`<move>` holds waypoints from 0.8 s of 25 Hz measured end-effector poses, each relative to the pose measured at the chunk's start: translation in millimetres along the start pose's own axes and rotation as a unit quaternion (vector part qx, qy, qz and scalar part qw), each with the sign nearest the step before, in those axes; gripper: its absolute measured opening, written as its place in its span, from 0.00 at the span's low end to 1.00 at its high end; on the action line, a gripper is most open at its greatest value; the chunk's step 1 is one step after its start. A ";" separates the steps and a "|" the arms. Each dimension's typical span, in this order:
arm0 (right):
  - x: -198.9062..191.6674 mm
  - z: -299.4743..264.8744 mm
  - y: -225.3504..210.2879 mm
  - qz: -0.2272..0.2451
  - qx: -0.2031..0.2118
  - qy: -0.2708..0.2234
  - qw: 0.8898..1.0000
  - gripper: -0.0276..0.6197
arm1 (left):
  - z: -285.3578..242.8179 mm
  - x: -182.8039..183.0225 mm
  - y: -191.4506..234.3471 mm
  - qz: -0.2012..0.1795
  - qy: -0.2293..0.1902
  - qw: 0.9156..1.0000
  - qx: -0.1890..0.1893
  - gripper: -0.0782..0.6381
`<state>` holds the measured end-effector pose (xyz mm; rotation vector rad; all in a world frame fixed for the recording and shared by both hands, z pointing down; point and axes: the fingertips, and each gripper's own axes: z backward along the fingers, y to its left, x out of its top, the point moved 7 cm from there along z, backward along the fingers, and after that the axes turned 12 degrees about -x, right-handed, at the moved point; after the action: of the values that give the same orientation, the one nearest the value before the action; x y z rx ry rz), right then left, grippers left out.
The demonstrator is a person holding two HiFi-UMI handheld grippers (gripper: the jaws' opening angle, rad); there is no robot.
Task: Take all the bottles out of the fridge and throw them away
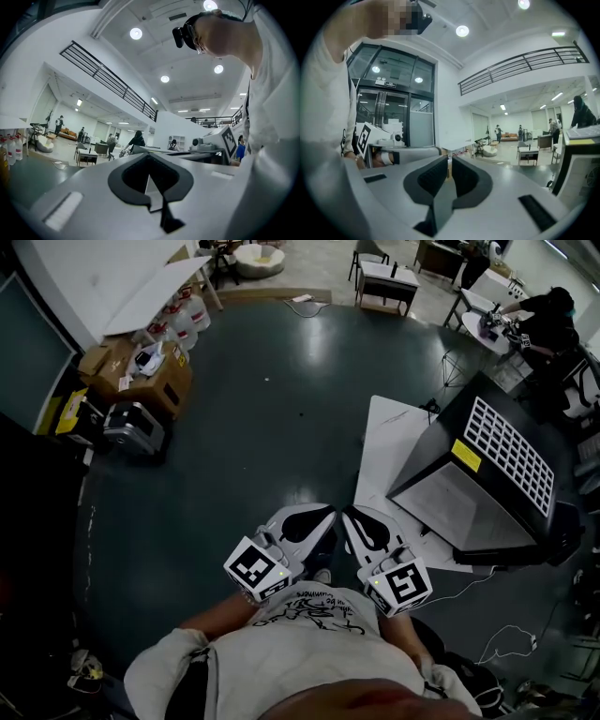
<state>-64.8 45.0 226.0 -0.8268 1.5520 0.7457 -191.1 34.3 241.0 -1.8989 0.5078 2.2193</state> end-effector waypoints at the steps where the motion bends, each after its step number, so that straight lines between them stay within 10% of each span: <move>1: 2.8 1.0 0.0 0.003 0.000 -0.003 1.000 0.09 | -0.6 3.0 -0.7 -0.003 -0.001 1.000 -0.001 0.12; 20: 16.0 4.2 -7.7 0.014 -0.002 -0.008 1.000 0.06 | -13.1 11.8 -3.7 -0.012 -0.005 1.000 -0.013 0.12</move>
<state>-57.4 42.6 209.5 -0.8018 1.5514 0.7733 -179.7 32.0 227.2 -1.8954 0.4550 2.2295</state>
